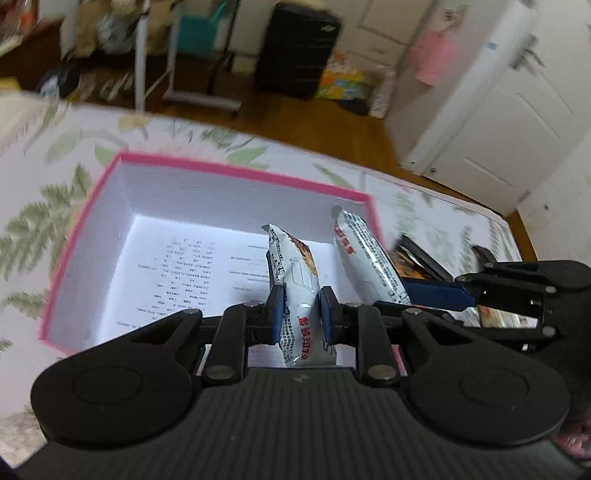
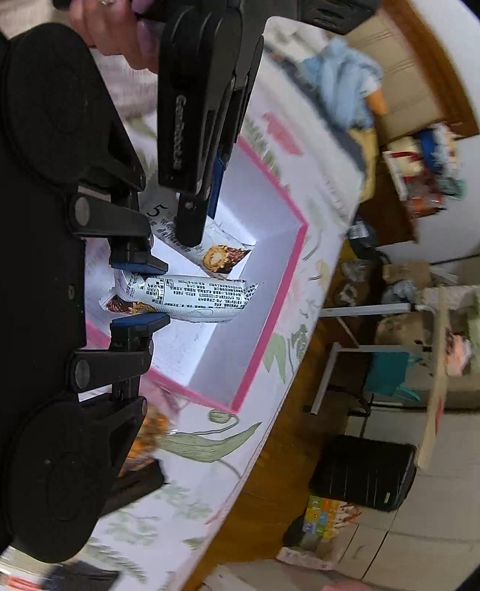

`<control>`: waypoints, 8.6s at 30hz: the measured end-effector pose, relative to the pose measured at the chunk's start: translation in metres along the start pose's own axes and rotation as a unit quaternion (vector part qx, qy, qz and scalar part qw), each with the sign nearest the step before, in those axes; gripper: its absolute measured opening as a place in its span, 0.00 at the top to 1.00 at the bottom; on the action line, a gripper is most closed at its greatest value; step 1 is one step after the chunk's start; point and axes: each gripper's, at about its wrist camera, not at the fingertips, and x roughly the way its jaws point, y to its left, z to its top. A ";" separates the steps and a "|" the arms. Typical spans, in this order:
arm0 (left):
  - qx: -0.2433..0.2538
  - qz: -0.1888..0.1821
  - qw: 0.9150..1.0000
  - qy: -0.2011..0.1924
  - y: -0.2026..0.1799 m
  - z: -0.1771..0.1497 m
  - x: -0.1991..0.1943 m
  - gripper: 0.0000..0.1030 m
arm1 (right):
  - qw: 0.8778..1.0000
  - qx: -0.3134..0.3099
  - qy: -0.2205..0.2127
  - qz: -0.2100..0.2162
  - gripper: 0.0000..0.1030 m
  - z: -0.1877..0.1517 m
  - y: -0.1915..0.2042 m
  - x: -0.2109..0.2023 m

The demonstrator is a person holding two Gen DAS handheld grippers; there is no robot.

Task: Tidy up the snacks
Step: 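Carry both white snack bars over the pink box and open both grippers, then grasp the bag of coated peanuts with the left gripper, then carry the peanut bag into the pink box and open the left gripper, then grasp a white snack bar with the left gripper while the right gripper grasps another, then carry both white snack bars into the pink box and open both grippers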

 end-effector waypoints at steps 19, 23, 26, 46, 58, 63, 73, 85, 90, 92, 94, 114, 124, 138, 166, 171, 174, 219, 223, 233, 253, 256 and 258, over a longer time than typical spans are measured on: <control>-0.176 -0.019 0.983 0.055 0.049 0.025 0.120 0.77 | 0.977 -0.165 0.094 -0.100 0.66 0.026 0.014 0.105; -0.165 -0.020 0.983 0.081 0.049 0.022 0.119 0.62 | 0.983 -0.149 0.059 -0.092 0.53 0.016 0.007 0.074; -0.138 -0.019 0.986 0.091 0.046 0.019 0.106 0.57 | 0.992 -0.107 0.017 -0.065 0.52 0.008 -0.004 0.036; 0.081 -0.053 0.994 0.056 -0.052 -0.017 -0.047 0.52 | 0.990 0.143 0.005 -0.009 0.46 -0.088 -0.065 -0.105; 0.130 -0.119 0.980 0.092 -0.130 -0.065 0.000 0.51 | 0.988 0.148 0.019 -0.042 0.37 -0.149 -0.108 -0.113; 0.118 -0.113 0.981 0.108 -0.150 -0.078 0.050 0.51 | 0.984 0.149 0.001 -0.095 0.25 -0.182 -0.123 -0.079; 0.119 -0.133 0.978 0.111 -0.173 -0.097 0.124 0.51 | 0.981 0.179 -0.017 -0.076 0.12 -0.221 -0.145 -0.024; 0.062 -0.169 0.974 0.140 -0.176 -0.103 0.162 0.40 | 0.988 0.143 -0.029 -0.060 0.00 -0.225 -0.142 -0.003; 0.111 -0.157 0.972 0.138 -0.187 -0.108 0.151 0.44 | 0.984 0.164 -0.026 -0.061 0.02 -0.226 -0.136 -0.010; 0.124 -0.154 0.969 0.146 -0.188 -0.109 0.144 0.44 | 0.984 0.169 -0.025 -0.059 0.03 -0.228 -0.131 -0.015; 0.128 -0.150 0.968 0.155 -0.188 -0.113 0.135 0.44 | 0.983 0.171 -0.021 -0.056 0.03 -0.230 -0.124 -0.021; 0.166 -0.109 0.964 0.176 -0.185 -0.139 0.031 0.44 | 0.989 0.145 0.016 -0.041 0.03 -0.221 -0.045 -0.084; 0.145 -0.074 0.975 0.152 -0.156 -0.125 -0.027 0.44 | 0.996 0.091 0.018 0.011 0.04 -0.185 -0.009 -0.101; 0.056 -0.029 0.998 0.022 -0.063 -0.074 -0.086 0.44 | 0.997 -0.028 -0.027 0.065 0.13 -0.084 0.034 -0.082; -0.105 0.052 0.992 0.056 0.075 0.003 0.041 0.43 | 0.935 -0.321 0.030 0.146 0.14 0.015 0.043 0.082; -0.091 0.078 0.992 0.031 0.075 0.004 0.039 0.41 | 0.945 -0.295 0.012 0.143 0.14 0.016 0.039 0.083; -0.087 0.074 0.993 0.019 0.075 0.003 0.033 0.41 | 0.954 -0.271 0.005 0.125 0.14 0.013 0.031 0.076; 0.196 -0.005 0.981 -0.010 -0.180 -0.088 0.132 0.47 | 0.836 0.543 -0.058 0.047 0.32 -0.193 -0.244 -0.019; 0.209 -0.039 0.977 0.005 -0.177 -0.092 0.142 0.47 | 0.826 0.560 -0.057 0.047 0.33 -0.199 -0.244 -0.005; 0.224 -0.029 0.974 0.013 -0.176 -0.092 0.166 0.56 | 0.883 0.461 -0.084 -0.030 0.40 -0.176 -0.219 0.016; 0.184 -0.062 0.976 0.100 -0.162 -0.092 0.099 0.73 | 0.906 0.410 -0.097 -0.030 0.68 -0.201 -0.186 -0.038; 0.180 -0.064 0.977 0.095 -0.161 -0.096 0.083 0.73 | 0.915 0.393 -0.084 -0.024 0.68 -0.203 -0.178 -0.049; 0.170 -0.070 0.978 0.100 -0.157 -0.099 0.075 0.73 | 0.923 0.376 -0.074 -0.023 0.70 -0.204 -0.169 -0.055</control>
